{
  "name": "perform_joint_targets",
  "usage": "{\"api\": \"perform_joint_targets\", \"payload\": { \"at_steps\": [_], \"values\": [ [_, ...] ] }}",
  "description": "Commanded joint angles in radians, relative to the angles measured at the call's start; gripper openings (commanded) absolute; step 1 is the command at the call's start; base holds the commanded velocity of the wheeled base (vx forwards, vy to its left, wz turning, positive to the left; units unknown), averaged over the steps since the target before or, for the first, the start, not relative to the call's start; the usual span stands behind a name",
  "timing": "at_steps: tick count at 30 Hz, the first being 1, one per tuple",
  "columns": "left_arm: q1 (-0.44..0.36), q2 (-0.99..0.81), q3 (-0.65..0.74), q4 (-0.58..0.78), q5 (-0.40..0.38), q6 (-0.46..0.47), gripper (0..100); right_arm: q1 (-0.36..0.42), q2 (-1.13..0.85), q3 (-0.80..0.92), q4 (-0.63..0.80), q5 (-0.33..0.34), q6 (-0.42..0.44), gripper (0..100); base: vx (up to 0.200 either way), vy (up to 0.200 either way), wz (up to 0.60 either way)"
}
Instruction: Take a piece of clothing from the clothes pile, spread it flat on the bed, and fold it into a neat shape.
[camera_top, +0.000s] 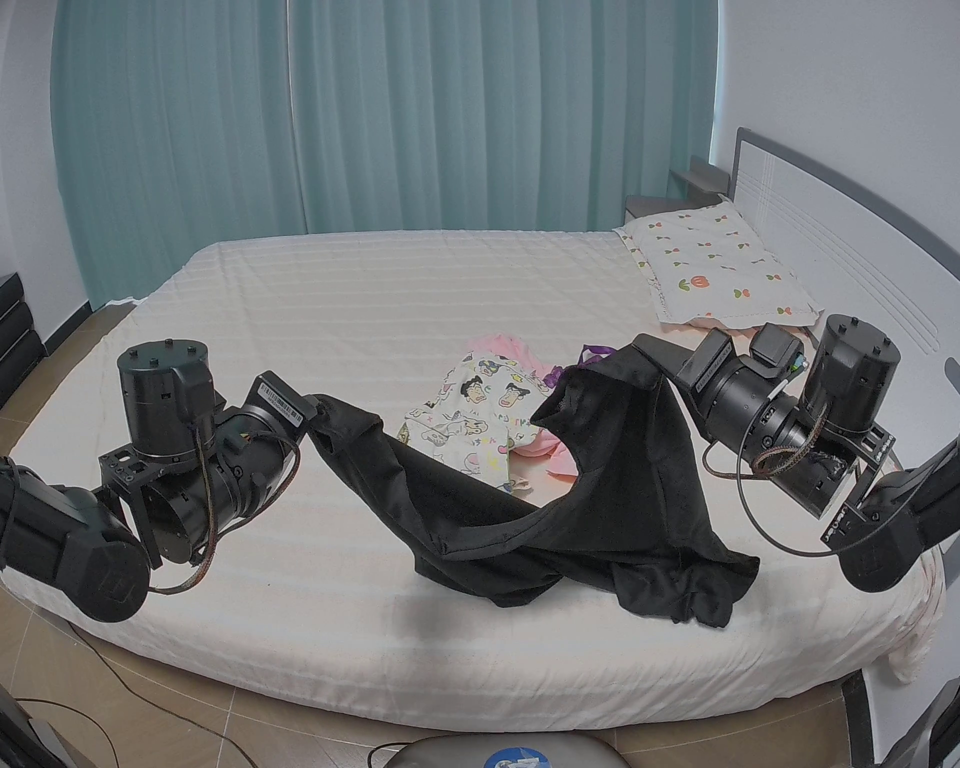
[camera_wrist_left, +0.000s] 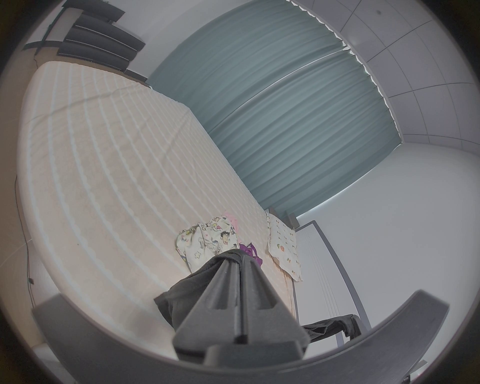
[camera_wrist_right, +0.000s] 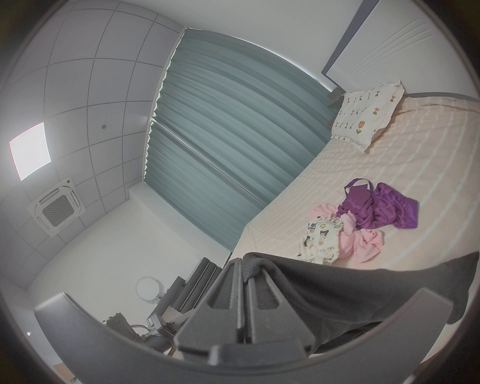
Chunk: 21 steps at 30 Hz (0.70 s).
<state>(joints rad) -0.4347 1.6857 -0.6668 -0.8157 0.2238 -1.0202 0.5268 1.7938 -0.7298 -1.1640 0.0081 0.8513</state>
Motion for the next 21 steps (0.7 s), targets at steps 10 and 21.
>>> {"api": "perform_joint_targets", "payload": {
  "at_steps": [10,21],
  "values": [
    [0.056,-0.046,0.0,0.001,-0.001,0.0,0,0.016,-0.002,-0.036,-0.009,-0.002,-0.008,0,0.0,0.2,0.0],
    [0.063,-0.061,0.004,0.0,-0.003,-0.001,0,0.018,-0.008,-0.042,-0.013,-0.002,-0.011,0,0.0,0.2,0.0]
  ]
}}
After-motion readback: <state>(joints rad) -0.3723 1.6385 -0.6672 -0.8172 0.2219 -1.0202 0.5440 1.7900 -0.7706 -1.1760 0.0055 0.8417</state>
